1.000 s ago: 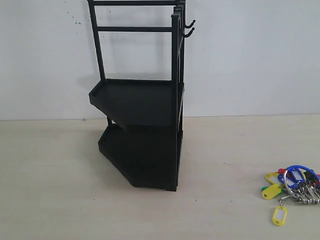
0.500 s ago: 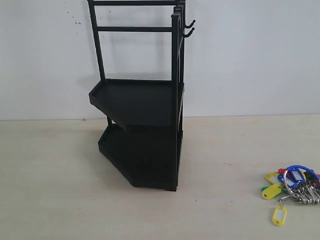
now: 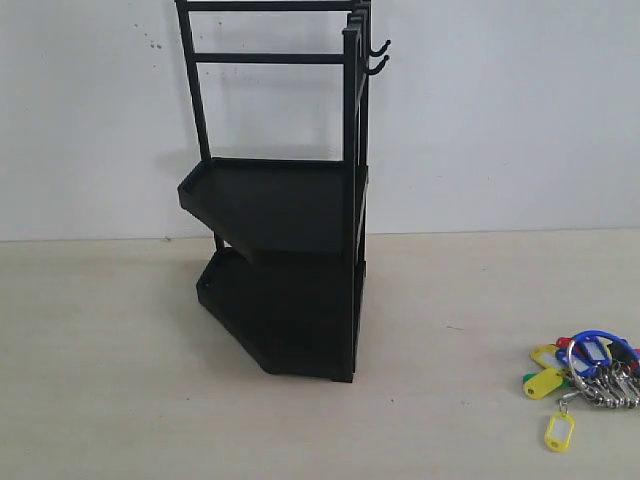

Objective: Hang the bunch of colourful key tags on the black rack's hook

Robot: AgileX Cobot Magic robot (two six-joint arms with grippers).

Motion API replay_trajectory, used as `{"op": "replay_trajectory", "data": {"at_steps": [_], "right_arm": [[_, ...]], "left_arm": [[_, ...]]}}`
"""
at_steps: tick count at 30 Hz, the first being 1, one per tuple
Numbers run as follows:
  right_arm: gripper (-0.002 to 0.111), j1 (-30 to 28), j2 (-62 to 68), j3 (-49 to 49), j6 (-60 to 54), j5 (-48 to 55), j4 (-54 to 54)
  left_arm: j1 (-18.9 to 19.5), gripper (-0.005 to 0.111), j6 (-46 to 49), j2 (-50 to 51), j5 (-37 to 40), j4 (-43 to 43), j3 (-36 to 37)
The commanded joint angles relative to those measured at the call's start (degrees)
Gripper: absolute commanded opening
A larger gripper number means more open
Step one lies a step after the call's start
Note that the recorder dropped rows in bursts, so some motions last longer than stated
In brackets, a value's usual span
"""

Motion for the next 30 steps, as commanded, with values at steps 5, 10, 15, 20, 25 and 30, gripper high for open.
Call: {"op": "replay_trajectory", "data": {"at_steps": [5, 10, 15, 20, 25, 30], "right_arm": [[0.000, -0.4, 28.8, -25.9, -2.3, 33.1, -1.2], [0.000, -0.4, 40.7, -32.5, -2.1, 32.1, -0.8], [0.000, -0.4, 47.1, -32.9, -2.1, 27.8, 1.8], [0.000, -0.4, 51.0, -32.9, -2.1, 26.3, 0.2], [0.000, -0.5, 56.9, -33.0, 0.7, 31.8, -13.1], [0.000, -0.5, 65.4, -37.1, 0.4, 43.5, -27.7]], "left_arm": [[0.1, 0.004, -0.6, -0.1, -0.9, -0.4, -0.1], [0.1, 0.004, -0.6, -0.1, -0.9, -0.4, -0.1], [0.1, 0.004, -0.6, -0.1, -0.9, -0.4, -0.1], [0.1, 0.004, -0.6, -0.1, -0.9, -0.4, -0.1], [0.1, 0.004, -0.6, -0.1, -0.9, -0.4, -0.1], [0.1, 0.004, -0.6, -0.1, -0.9, -0.4, -0.1]]}}
